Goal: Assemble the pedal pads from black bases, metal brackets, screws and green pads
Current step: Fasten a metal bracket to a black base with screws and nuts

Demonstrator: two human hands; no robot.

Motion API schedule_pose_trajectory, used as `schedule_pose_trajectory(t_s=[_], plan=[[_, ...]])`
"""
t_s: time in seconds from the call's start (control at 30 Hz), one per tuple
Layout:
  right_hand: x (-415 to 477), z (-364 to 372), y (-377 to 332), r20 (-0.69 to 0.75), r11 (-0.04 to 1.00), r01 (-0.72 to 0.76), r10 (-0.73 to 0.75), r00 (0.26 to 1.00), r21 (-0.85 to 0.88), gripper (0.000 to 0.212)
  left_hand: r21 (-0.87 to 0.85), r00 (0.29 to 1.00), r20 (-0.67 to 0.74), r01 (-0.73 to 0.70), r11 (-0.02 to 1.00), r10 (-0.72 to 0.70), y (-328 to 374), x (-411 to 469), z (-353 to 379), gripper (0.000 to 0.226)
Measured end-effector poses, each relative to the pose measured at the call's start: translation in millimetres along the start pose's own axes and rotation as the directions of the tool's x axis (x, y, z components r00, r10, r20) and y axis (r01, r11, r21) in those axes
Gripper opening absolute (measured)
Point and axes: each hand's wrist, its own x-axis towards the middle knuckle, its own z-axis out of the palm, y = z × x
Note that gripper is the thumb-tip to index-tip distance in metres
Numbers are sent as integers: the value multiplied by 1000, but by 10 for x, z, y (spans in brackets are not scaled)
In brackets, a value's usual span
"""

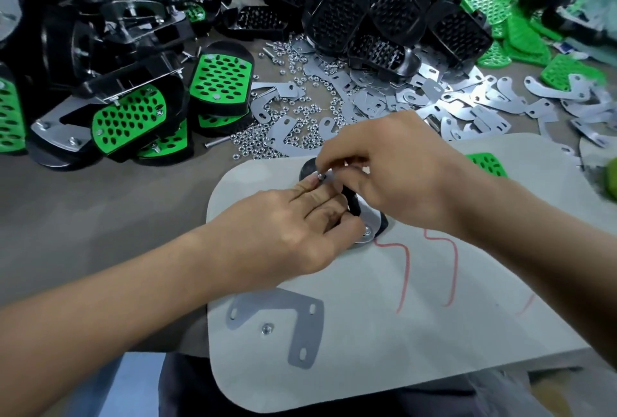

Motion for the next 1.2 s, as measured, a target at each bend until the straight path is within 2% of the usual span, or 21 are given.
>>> schedule_pose_trajectory(t_s=[0.07, 0.2, 0.33, 0.43, 0.5, 0.6, 0.77, 0.9, 1.1, 1.2], plan=[[6, 12, 30, -21, 998, 19, -18, 1000, 63, 23, -11, 999, -34, 13, 1000, -13, 8, 11, -6, 45], [94, -66, 33, 30, 998, 46, -47, 998, 52, 24, 21, 995, -100, 20, 1000, -17, 45, 21, -9, 37], [258, -162, -56, 169, 981, 129, -104, 980, -147, 9, 36, 993, -118, 9, 999, -5, 37, 3, 2, 43], [347, -189, -163, 264, 927, 229, -151, 953, -298, 4, 76, 991, -131, 2, 997, 8, 40, 9, 12, 43], [363, -182, -233, 325, 893, 269, -151, 934, -360, 8, 94, 991, -130, -3, 996, 15, 46, 10, 19, 42], [343, -150, -264, 362, 864, 305, -156, 919, -402, 26, 100, 992, -124, -9, 995, 22, 48, -4, 39, 38], [275, -86, -238, 244, 945, 83, -4, 970, -315, 24, 84, 993, -112, -12, 996, 21, 55, -16, 47, 14], [247, -34, -289, 136, 960, -9, 49, 989, -279, 24, 66, 988, -151, -4, 998, 14, 49, -4, 51, 22], [265, -58, -481, 123, 955, -8, 46, 991, -297, 37, 90, 984, -177, -2, 996, 18, 55, 24, 18, 37], [262, -23, -505, 113, 933, -44, 90, 990, -357, 36, 73, 986, -166, 4, 997, 8, 64, 21, 17, 34]])
